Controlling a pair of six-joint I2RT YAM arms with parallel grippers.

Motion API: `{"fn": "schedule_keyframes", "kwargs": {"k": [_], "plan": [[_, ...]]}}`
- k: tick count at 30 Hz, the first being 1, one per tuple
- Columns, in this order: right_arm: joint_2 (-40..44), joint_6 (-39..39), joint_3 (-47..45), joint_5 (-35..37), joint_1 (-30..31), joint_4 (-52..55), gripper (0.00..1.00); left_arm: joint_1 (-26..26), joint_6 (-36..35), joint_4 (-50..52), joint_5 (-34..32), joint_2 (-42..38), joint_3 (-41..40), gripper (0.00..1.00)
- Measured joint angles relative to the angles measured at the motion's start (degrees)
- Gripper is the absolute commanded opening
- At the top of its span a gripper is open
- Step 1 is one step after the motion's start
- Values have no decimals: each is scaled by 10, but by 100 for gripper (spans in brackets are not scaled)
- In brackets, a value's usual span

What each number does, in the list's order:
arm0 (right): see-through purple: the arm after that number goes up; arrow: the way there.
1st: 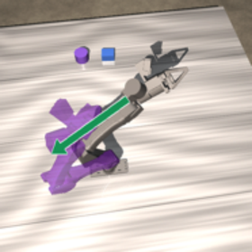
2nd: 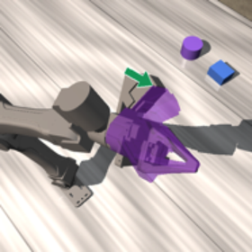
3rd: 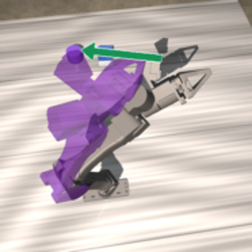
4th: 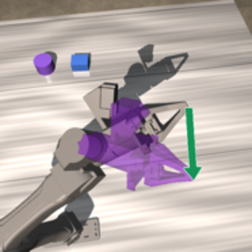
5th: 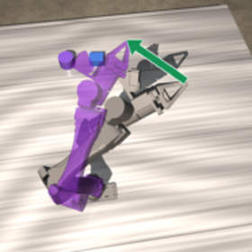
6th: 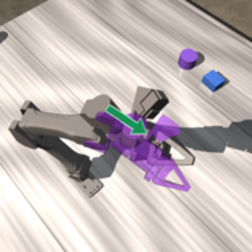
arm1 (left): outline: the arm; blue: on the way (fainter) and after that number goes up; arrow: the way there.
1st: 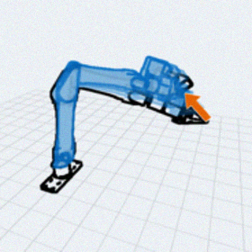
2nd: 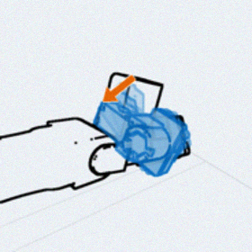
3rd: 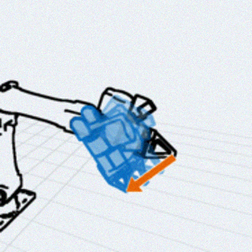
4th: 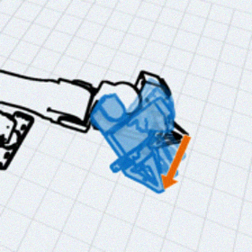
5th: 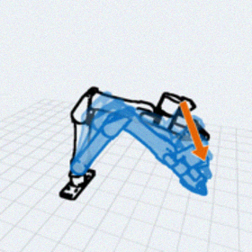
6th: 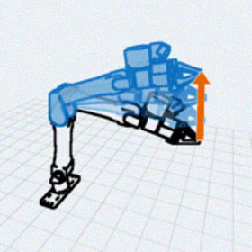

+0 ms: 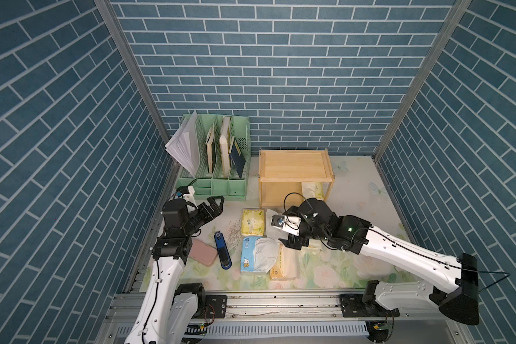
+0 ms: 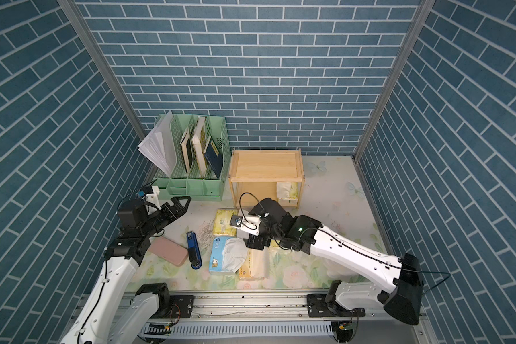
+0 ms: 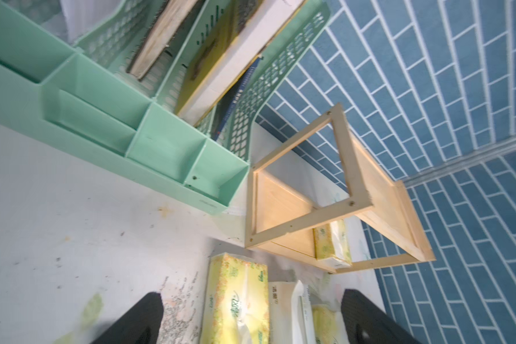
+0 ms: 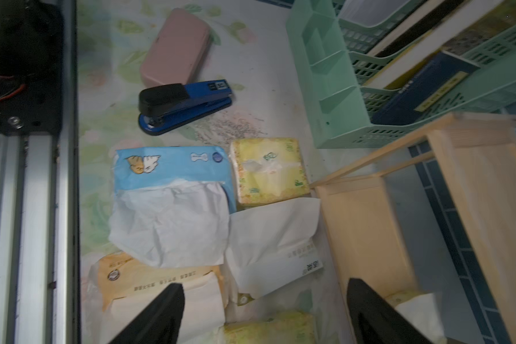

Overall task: Remove the tissue boxes from the shelf
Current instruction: Pick up a box of tissues from the shelf.

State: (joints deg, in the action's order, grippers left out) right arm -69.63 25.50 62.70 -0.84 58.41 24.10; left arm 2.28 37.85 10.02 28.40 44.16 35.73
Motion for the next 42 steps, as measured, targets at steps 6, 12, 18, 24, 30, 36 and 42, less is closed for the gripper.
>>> {"fn": "schedule_keyframes", "kwargs": {"k": [6, 12, 18, 24, 30, 36, 42], "plan": [[41, -52, -26, 25, -95, -147, 98, -87, 39, -50, 10, -7, -10, 95], [44, -144, -29, 52, -170, -237, 100, -262, 63, -119, -47, 77, -8, 93], [88, -255, -76, 64, -253, -292, 100, -408, 85, -174, -158, 172, 14, 94], [138, -360, -128, 70, -335, -325, 100, -491, 130, -242, -264, 273, 56, 91], [164, -409, -160, 71, -365, -341, 100, -523, 189, -306, -316, 380, 93, 84], [182, -423, -173, 73, -380, -344, 100, -538, 236, -361, -327, 476, 134, 80], [203, -431, -188, 76, -396, -344, 100, -546, 286, -410, -336, 558, 169, 80]]}}
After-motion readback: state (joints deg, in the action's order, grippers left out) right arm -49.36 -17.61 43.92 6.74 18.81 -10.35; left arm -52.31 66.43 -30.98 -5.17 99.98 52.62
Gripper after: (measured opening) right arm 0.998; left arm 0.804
